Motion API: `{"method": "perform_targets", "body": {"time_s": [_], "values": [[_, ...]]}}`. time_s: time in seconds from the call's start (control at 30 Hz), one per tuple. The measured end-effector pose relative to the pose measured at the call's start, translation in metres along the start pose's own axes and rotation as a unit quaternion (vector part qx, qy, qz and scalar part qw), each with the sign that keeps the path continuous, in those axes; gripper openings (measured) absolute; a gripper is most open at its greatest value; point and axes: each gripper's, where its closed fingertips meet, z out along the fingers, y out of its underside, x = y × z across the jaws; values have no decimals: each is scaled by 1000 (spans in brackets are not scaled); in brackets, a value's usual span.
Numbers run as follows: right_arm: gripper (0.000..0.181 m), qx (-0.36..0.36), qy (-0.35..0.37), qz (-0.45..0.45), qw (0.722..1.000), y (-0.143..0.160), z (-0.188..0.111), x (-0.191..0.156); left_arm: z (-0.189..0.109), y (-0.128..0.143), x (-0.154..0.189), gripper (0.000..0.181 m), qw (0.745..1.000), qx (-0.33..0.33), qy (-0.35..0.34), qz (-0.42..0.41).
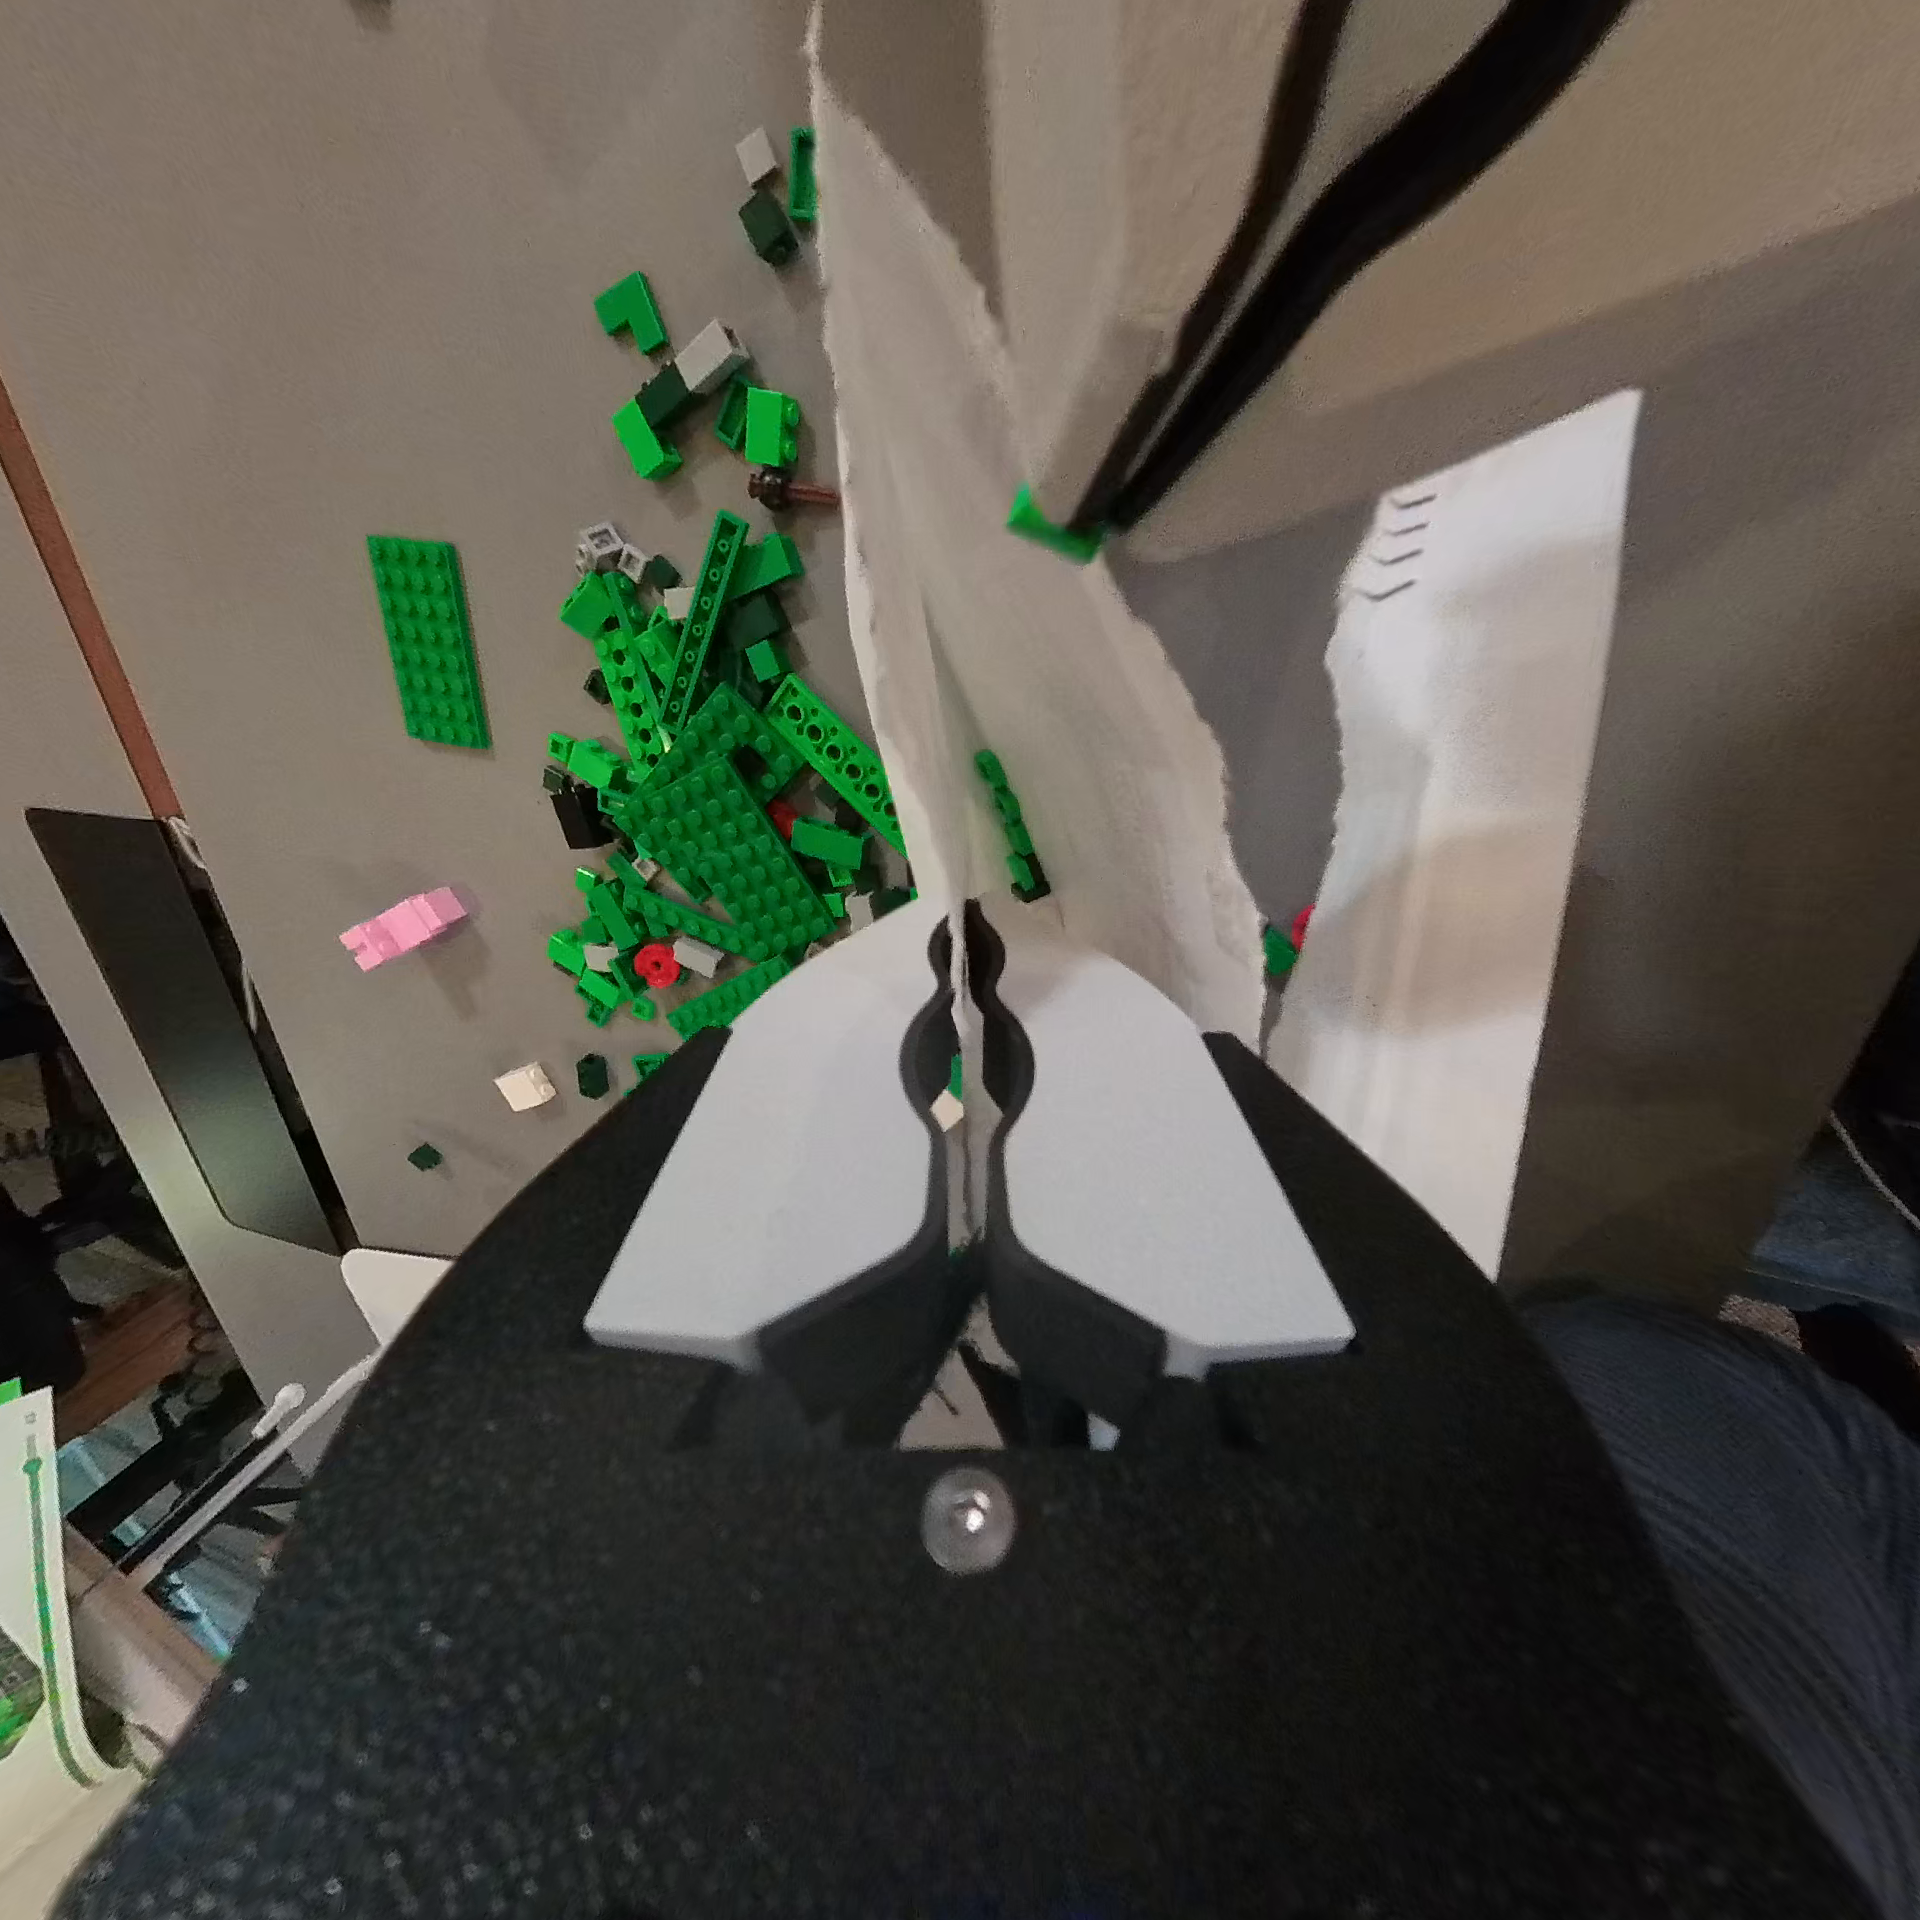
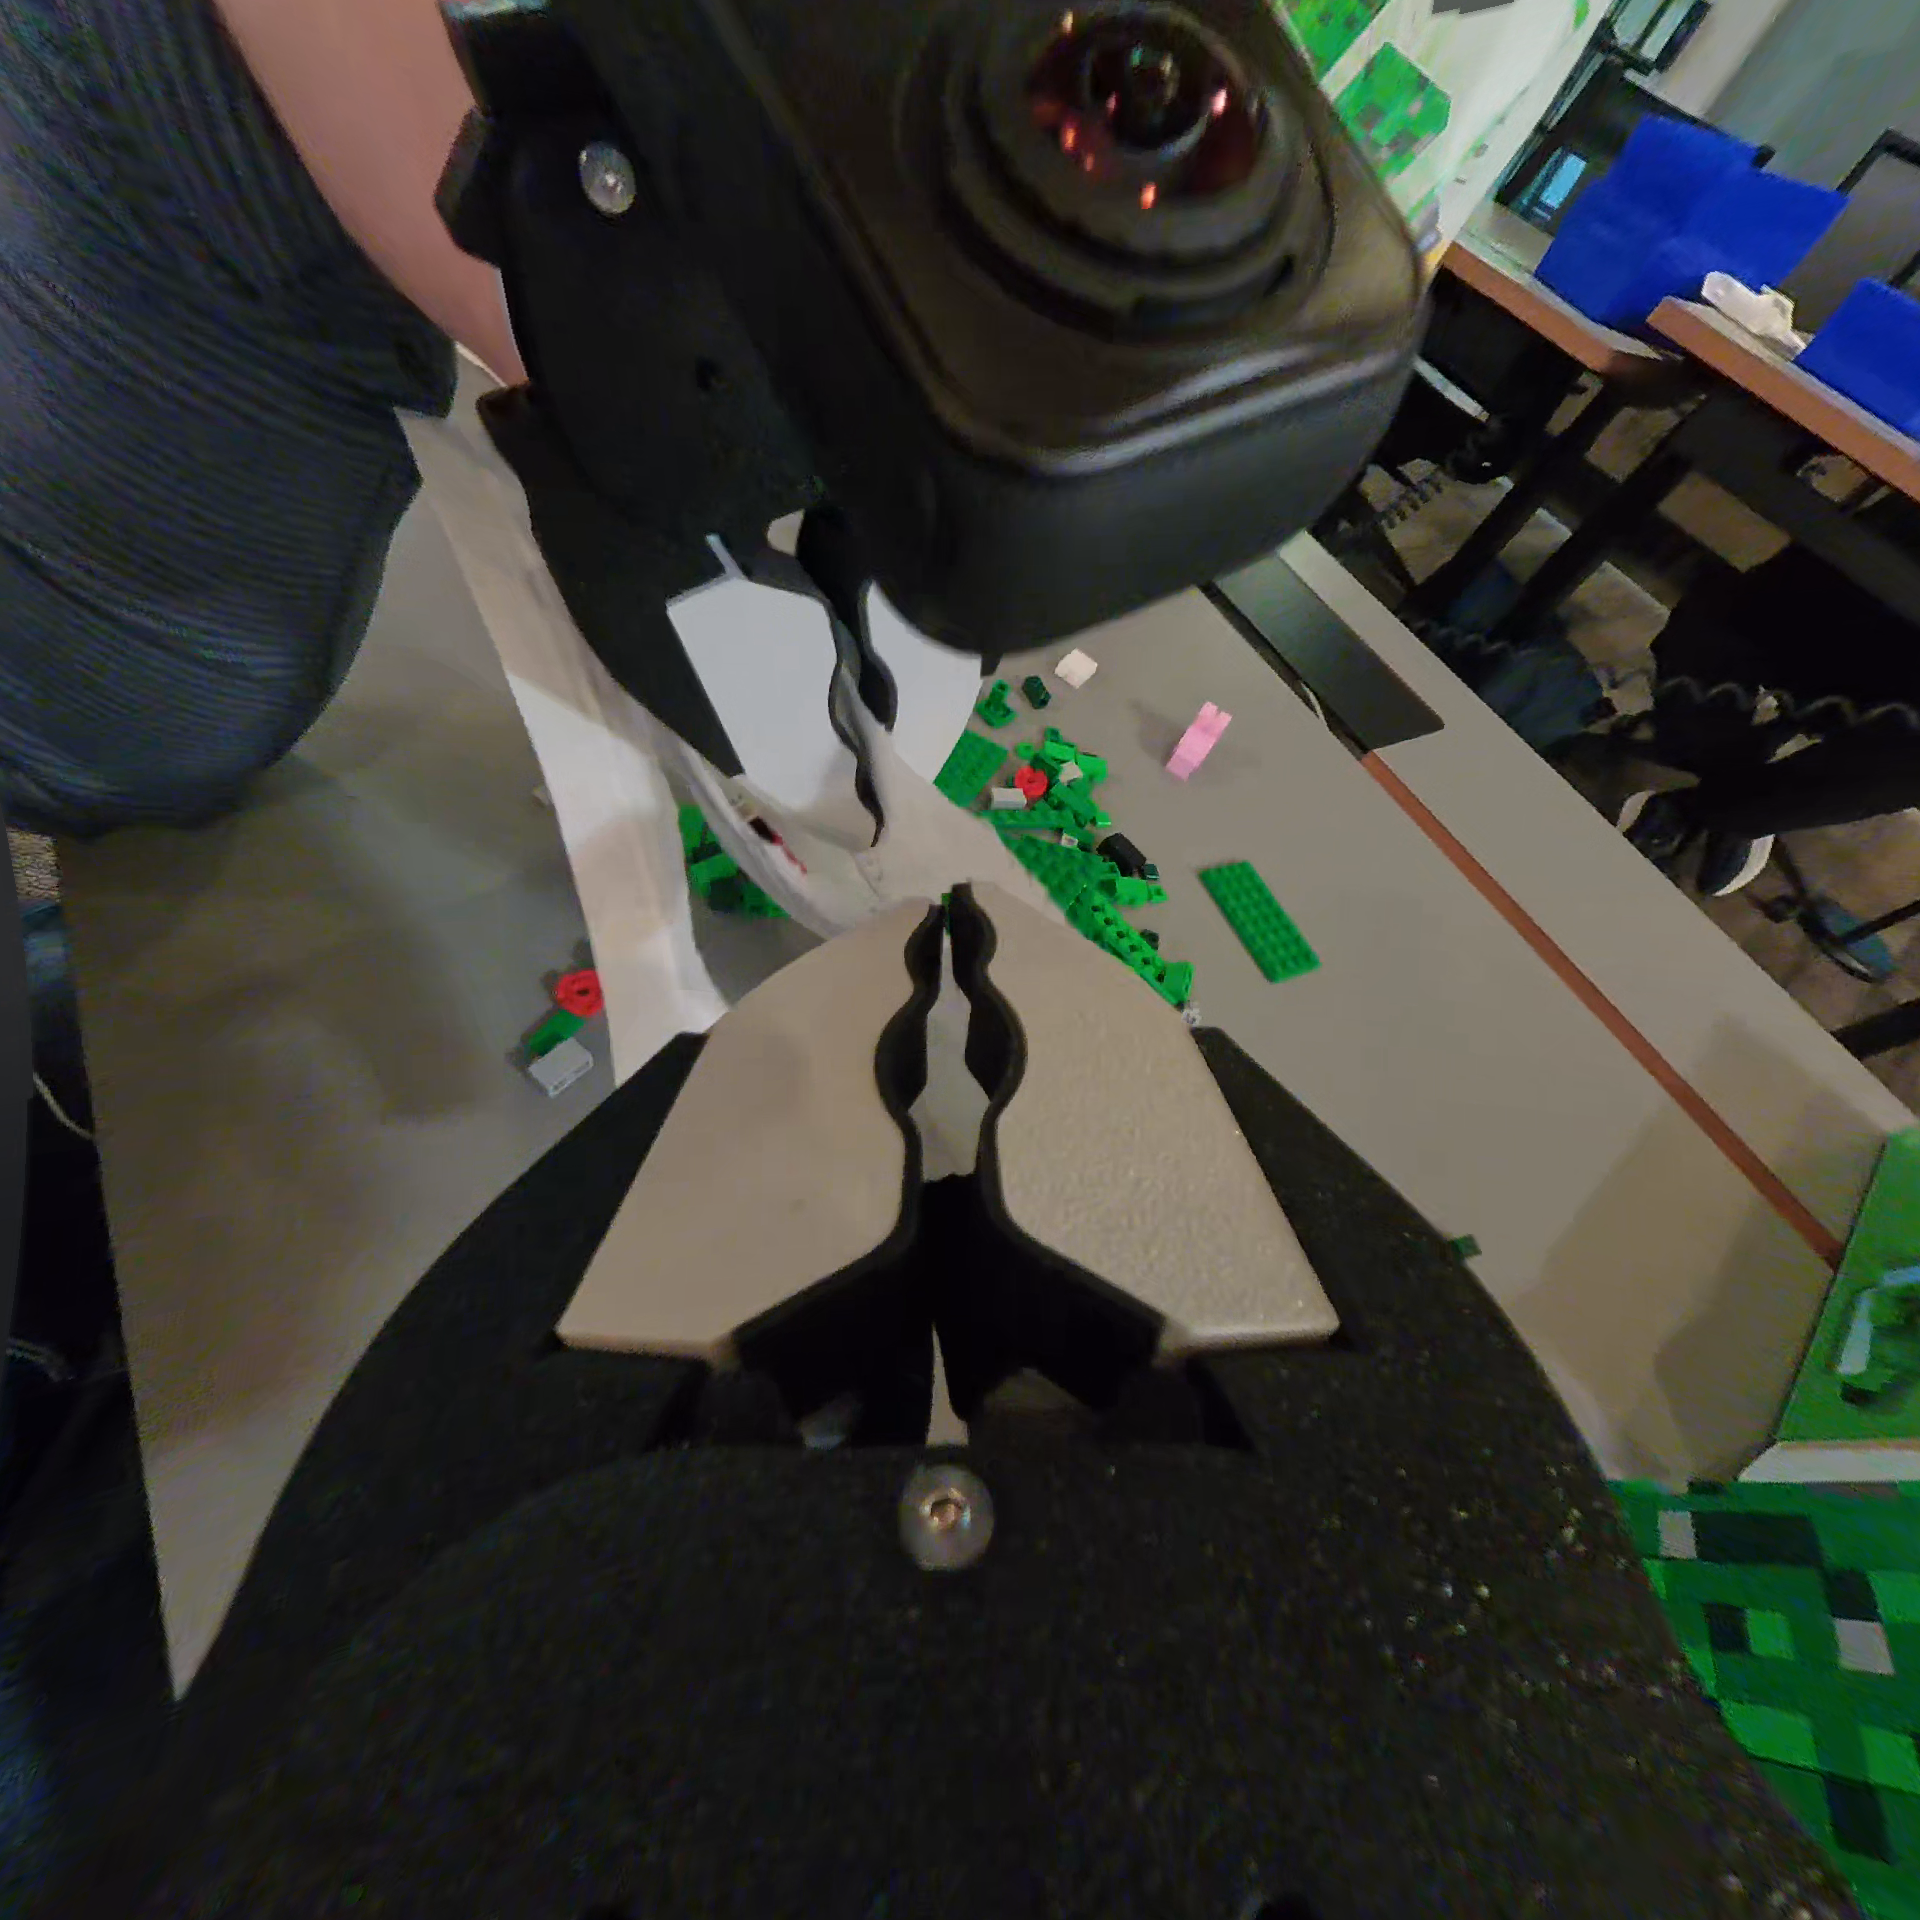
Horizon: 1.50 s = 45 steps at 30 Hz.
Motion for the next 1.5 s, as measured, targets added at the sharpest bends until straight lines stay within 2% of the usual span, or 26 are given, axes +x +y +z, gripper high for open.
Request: {"method": "perform_targets", "body": {"time_s": [0.27,0.5,0.6,0.73,0.83,0.97,1.07,1.23,1.3,1.4,1.5], "values": [[18,-48,-17,-12,999,9,10,-9,1,-5,5,0,1000,-6,-3,19],[18,-1,20,-7,1000,-7,-9,3,-5,3,-3,0,1000,5,-12,-3],[18,5,35,15,999,0,-12,14,-13,17,-9,0,999,15,-23,-32],[24,-16,16,64,998,28,2,19,-22,59,-15,0,997,-11,-62,-41],[29,-21,-10,112,993,46,22,18,-32,111,-18,0,992,-53,-98,-57],[40,-24,-33,156,987,61,48,12,-56,177,-25,0,979,-65,-136,-136],[43,-6,-23,161,987,65,67,10,-65,214,-29,0,972,-63,-147,-175],[47,15,53,123,991,73,84,22,-64,245,-39,0,966,-47,-127,-221],[43,20,87,120,989,76,85,31,-60,251,-42,0,965,-43,-116,-233],[39,41,145,146,978,75,79,52,-58,258,-53,0,960,-45,-133,-243],[38,57,180,182,965,80,72,67,-54,258,-55,0,962,-34,-121,-241]]}}
